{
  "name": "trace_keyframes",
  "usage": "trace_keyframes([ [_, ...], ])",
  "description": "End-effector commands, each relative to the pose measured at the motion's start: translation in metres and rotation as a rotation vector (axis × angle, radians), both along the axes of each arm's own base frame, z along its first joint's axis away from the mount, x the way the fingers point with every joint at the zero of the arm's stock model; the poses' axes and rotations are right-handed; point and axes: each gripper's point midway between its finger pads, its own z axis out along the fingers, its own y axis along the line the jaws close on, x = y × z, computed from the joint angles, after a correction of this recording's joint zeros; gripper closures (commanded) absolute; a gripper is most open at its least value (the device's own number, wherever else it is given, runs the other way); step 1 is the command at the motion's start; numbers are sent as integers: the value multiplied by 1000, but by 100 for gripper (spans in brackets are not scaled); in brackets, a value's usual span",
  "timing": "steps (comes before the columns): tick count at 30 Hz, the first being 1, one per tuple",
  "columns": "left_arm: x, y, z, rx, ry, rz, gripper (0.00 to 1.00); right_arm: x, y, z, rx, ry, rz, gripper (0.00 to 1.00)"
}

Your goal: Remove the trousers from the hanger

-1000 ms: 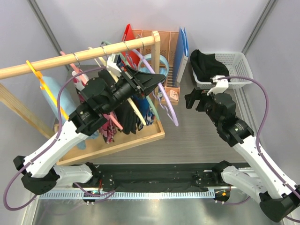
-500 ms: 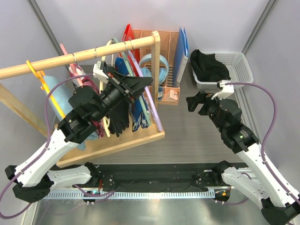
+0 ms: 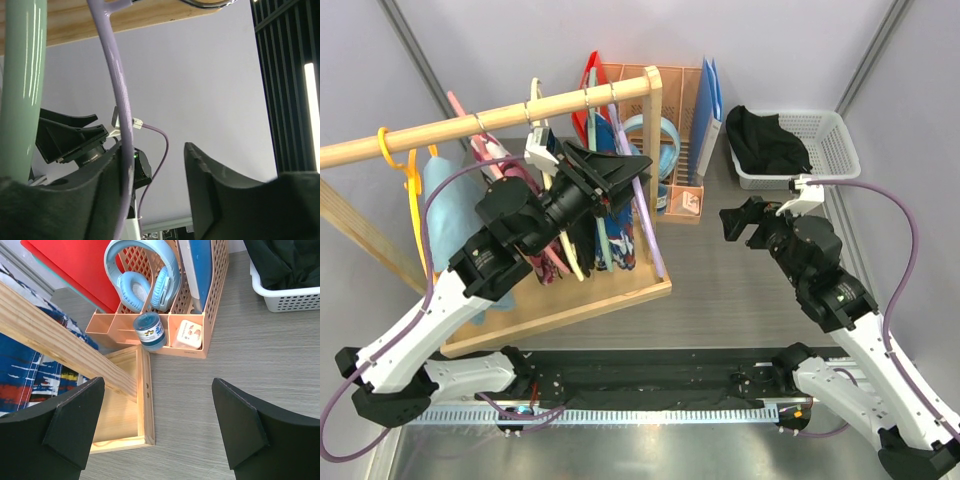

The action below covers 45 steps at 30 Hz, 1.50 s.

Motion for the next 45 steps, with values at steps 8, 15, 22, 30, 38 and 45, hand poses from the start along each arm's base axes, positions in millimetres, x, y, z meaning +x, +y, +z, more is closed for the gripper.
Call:
trace_keyframes([
  [8,-18,17,12,13,-27,5,35,-7,-4,4,27,-3,-14,6],
  [15,-17,57,4,113,7,171,23,-12,-16,9,2,7,-52,6],
  [22,-13,69,12,336,-177,246,23,-14,-17,6,-5,14,-56,6],
  [30,-17,76,14,586,-434,247,24,-13,-18,-13,-39,54,-59,6],
  [38,-30,80,8,759,-702,211,23,-11,-25,-50,-61,109,-106,6],
  [45,-42,121,1,808,-819,329,22,-13,-16,-71,1,93,-69,3],
])
